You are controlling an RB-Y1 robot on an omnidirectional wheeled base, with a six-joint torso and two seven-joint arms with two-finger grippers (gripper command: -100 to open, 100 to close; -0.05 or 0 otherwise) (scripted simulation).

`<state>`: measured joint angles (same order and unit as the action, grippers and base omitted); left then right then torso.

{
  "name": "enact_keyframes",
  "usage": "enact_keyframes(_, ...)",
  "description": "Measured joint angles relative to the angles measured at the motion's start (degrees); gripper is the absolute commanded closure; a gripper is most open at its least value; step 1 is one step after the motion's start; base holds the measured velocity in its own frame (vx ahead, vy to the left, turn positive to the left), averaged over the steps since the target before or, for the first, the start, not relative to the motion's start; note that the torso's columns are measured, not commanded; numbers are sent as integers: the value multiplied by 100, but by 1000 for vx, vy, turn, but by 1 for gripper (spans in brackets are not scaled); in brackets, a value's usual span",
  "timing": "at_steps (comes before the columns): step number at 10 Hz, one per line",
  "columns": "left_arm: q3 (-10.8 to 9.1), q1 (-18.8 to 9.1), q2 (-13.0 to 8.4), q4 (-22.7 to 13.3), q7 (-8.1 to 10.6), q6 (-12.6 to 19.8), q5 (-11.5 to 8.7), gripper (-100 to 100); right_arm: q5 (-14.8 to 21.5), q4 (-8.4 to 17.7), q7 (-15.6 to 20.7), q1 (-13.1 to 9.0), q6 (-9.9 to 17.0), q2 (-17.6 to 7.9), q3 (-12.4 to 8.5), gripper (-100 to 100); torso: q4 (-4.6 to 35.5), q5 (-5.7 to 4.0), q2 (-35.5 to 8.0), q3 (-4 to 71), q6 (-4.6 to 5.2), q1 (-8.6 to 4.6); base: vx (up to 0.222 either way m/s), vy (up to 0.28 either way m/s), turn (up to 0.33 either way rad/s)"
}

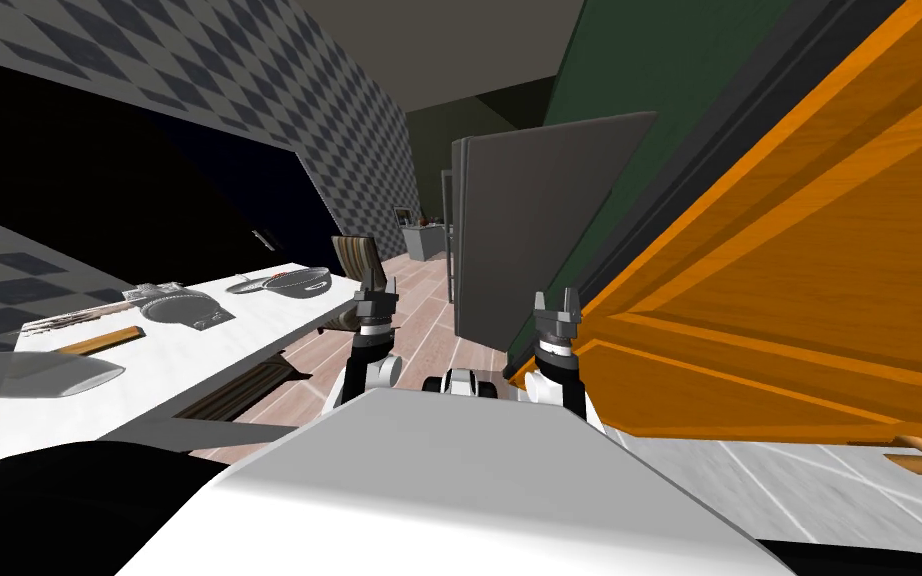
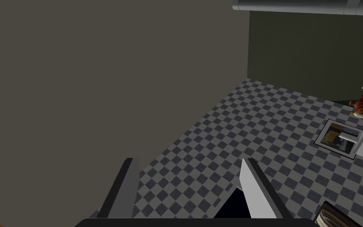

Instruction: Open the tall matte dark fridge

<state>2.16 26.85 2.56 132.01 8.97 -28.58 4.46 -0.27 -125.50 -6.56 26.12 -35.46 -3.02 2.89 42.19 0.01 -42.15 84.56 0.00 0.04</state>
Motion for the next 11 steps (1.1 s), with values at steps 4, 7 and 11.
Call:
enact_keyframes(4,0,0,0,0,0,0,0,0,-494,228,-604,-77,-264,-356,183,-100,10,-1,-18,-1,1,-6,48,16,62)
enact_keyframes(7,0,0,0,0,0,0,0,0,-827,372,-1024,-120,-435,-466,299,-100,9,-1,-13,1,0,-3,35,12,54)
enact_keyframes(11,0,0,0,0,0,0,0,0,-1279,564,-1580,-171,-677,-561,462,-100,8,0,-9,3,0,0,44,17,60)
